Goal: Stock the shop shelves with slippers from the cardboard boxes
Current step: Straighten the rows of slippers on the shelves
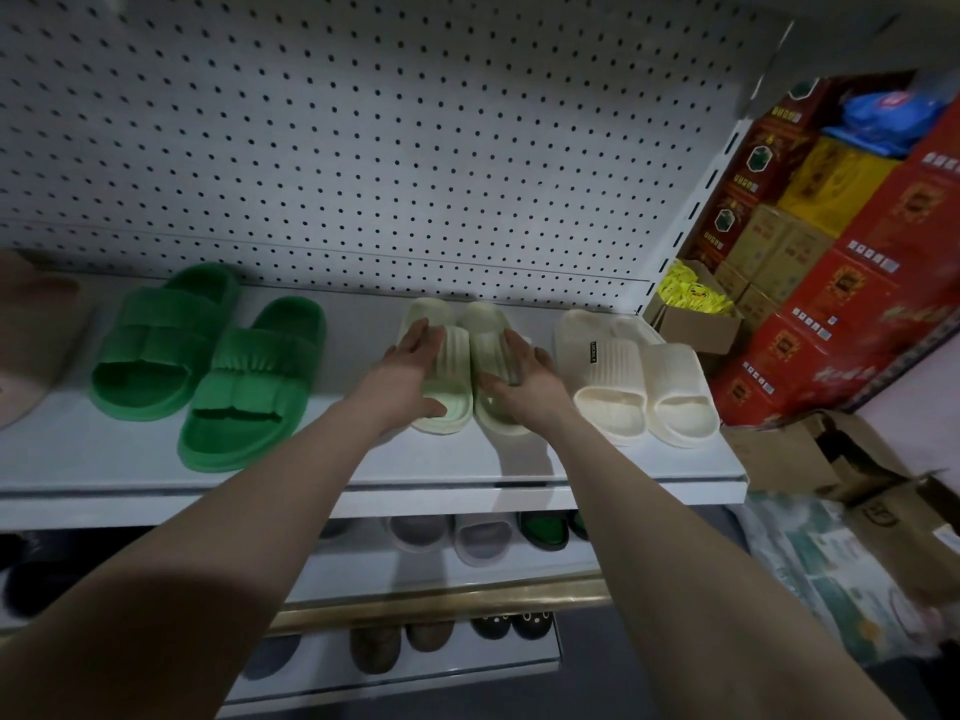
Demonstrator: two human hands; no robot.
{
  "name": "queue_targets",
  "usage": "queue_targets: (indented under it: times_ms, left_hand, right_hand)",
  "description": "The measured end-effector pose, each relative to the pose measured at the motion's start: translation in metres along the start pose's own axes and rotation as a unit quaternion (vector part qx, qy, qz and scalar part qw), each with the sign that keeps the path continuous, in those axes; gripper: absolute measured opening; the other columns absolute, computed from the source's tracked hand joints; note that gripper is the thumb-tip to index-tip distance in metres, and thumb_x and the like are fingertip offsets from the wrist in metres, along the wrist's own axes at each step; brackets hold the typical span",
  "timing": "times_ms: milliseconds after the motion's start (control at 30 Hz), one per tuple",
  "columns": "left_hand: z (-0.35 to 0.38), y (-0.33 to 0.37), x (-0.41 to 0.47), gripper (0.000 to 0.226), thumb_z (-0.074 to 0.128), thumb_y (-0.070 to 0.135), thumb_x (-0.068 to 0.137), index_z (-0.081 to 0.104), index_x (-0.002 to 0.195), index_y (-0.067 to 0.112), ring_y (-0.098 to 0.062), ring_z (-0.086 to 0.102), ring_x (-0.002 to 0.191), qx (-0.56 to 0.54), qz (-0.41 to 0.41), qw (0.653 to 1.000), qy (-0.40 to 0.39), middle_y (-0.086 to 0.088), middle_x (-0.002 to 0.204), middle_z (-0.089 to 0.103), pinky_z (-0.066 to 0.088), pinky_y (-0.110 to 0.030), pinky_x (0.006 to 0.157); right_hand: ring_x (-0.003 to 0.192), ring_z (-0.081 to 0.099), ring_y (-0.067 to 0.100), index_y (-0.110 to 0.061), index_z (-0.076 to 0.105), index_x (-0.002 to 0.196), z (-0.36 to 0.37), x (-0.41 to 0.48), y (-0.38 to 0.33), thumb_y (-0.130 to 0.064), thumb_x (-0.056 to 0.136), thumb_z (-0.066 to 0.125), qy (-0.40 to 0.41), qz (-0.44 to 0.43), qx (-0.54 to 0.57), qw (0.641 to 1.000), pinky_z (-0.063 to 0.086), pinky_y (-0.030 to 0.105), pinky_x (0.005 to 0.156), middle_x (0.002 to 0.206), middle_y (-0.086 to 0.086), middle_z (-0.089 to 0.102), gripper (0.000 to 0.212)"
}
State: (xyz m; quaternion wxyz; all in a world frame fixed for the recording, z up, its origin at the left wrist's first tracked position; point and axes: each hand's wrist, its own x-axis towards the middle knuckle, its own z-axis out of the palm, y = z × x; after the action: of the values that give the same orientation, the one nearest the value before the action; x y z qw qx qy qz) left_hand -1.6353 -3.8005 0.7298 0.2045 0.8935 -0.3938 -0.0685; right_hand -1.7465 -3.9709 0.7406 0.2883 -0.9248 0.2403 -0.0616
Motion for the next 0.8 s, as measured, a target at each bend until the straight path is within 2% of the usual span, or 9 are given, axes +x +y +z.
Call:
queue_targets:
  times_ms: [200,367,600,800]
  left_hand:
    - [0.0,0.002,0.0,0.111,0.082,0.03,0.073,0.007,0.155,0.023,-0.033,0.036,0.138,0.009,-0.005,1.0,0.007,0.003,0.163,-0.007,0.04,-0.037,0.104]
    - [-0.001,0.007,-0.005,0.109,0.081,0.03,0.073,0.009,0.154,0.021,-0.032,0.038,0.137,0.021,-0.006,1.0,0.015,0.001,0.163,-0.005,0.04,-0.036,0.101]
    - [-0.004,0.012,-0.01,0.109,0.083,0.029,0.071,0.012,0.153,0.021,-0.032,0.046,0.131,0.021,-0.005,1.0,0.012,0.0,0.162,-0.001,0.044,-0.035,0.096]
    - [-0.003,0.012,-0.012,0.109,0.082,0.027,0.072,0.011,0.154,0.022,-0.031,0.04,0.136,0.007,-0.006,1.0,0.008,0.001,0.163,-0.003,0.043,-0.037,0.102]
  right_hand:
    - [0.146,0.016,0.03,-0.023,0.015,0.156,-0.006,-0.001,-0.006,-0.041,0.093,0.057,-0.001,-0.015,-0.018,1.0,0.033,0.04,0.112,0.156,0.002,0.033,0.077]
    - [0.145,0.02,0.027,-0.026,0.017,0.154,-0.003,0.001,-0.002,-0.04,0.09,0.06,-0.002,-0.001,-0.007,1.0,0.037,0.042,0.11,0.149,0.008,0.041,0.078]
    - [0.125,0.049,0.036,-0.035,0.023,0.15,-0.002,0.002,0.003,-0.042,0.084,0.065,0.001,0.022,0.006,1.0,0.041,0.04,0.107,0.14,0.015,0.037,0.078]
    - [0.119,0.053,0.037,-0.035,0.024,0.149,-0.005,0.003,0.004,-0.043,0.082,0.067,-0.008,0.019,0.002,1.0,0.042,0.039,0.106,0.135,0.015,0.038,0.08]
